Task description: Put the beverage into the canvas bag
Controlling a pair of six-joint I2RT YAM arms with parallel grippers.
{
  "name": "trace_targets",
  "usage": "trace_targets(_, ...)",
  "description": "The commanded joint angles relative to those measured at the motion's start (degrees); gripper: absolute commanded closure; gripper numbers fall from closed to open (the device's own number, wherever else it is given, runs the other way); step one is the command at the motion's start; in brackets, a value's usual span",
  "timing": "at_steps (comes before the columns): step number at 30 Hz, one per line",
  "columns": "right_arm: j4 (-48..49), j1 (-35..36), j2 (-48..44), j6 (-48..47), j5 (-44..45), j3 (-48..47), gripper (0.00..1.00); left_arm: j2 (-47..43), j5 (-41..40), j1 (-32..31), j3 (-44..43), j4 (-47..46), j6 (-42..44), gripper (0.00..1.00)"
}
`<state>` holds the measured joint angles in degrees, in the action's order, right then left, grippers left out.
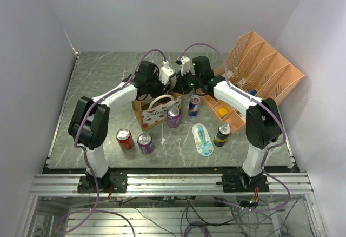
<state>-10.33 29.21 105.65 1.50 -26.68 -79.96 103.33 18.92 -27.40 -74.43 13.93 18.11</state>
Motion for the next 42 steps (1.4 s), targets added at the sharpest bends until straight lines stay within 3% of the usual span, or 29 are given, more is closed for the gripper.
trace_targets(1,0.74,-0.27,-0.7,0.69,-1.79,1.3,1.0,0.8,3.46,-0.73,-0.13,-8.96,-1.13,0.78)
trace_targets(8,0.75,-0.68,-0.47,0.7,-2.57,1.3,0.98,2.04,5.33,-0.8,-0.49,-8.68,-0.85,0.59)
trace_targets(15,0.55,-0.67,-0.53,0.27,-2.92,1.17,0.96,1.23,7.76,-0.81,-1.68,-8.07,-0.89,0.34)
trace_targets(19,0.1,-0.65,-0.36,-0.08,-3.43,0.74,0.91,0.87,8.22,-0.77,-2.66,-7.46,-1.29,0.26)
trace_targets(26,-0.26,-0.65,0.17,-0.09,-3.47,0.19,0.83,0.57,8.59,-0.8,-4.19,-6.07,-2.48,0.15)
trace_targets(42,-1.71,-2.38,-2.97,-1.02,0.96,-1.55,0.64,-3.81,6.05,-0.79,-7.21,-0.02,0.53,0.05)
